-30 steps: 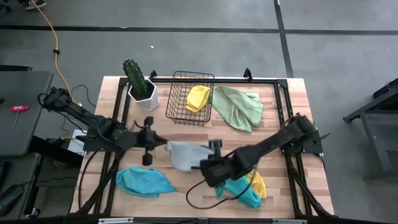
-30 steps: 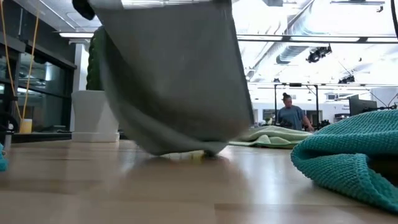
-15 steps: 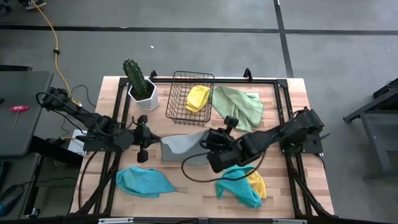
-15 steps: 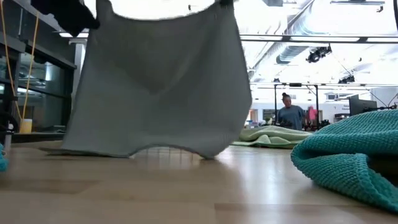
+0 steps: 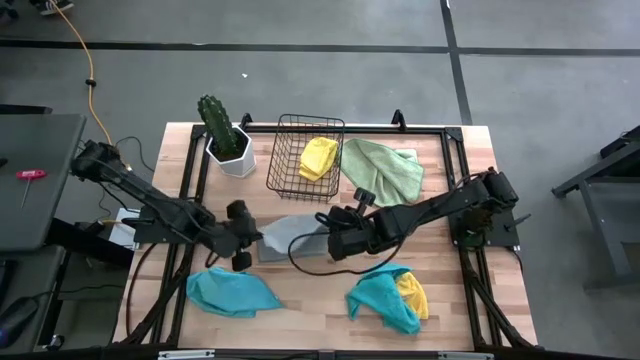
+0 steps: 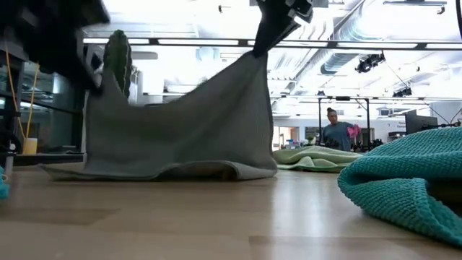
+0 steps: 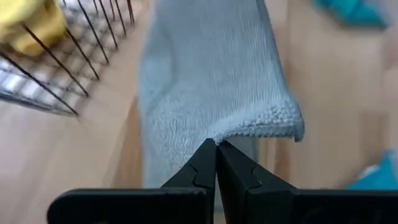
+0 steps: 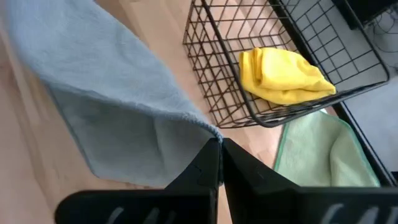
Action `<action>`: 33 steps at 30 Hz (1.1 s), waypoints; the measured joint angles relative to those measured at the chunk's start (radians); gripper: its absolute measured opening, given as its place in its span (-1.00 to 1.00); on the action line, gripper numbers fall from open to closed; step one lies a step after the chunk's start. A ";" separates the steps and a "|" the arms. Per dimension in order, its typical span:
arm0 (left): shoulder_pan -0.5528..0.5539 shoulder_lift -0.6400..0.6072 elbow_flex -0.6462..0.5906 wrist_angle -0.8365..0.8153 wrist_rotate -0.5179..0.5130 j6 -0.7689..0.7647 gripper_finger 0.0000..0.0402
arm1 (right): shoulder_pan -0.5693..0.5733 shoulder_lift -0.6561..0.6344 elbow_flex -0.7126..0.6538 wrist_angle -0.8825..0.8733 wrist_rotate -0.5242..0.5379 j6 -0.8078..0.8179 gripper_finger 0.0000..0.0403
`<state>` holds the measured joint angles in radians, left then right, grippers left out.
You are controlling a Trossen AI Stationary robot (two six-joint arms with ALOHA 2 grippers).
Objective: Fold microfiber towels
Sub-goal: Fold the gray microfiber cloth
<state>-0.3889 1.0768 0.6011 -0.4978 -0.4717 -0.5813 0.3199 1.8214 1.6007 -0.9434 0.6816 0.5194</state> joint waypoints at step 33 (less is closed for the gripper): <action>-0.026 0.260 -0.009 0.159 0.066 0.230 -0.18 | -0.005 0.000 0.001 0.029 -0.002 -0.026 -1.00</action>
<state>-0.4150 1.3373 0.5919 -0.3383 -0.4053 -0.3511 0.3145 1.8210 1.6012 -0.9146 0.6800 0.4931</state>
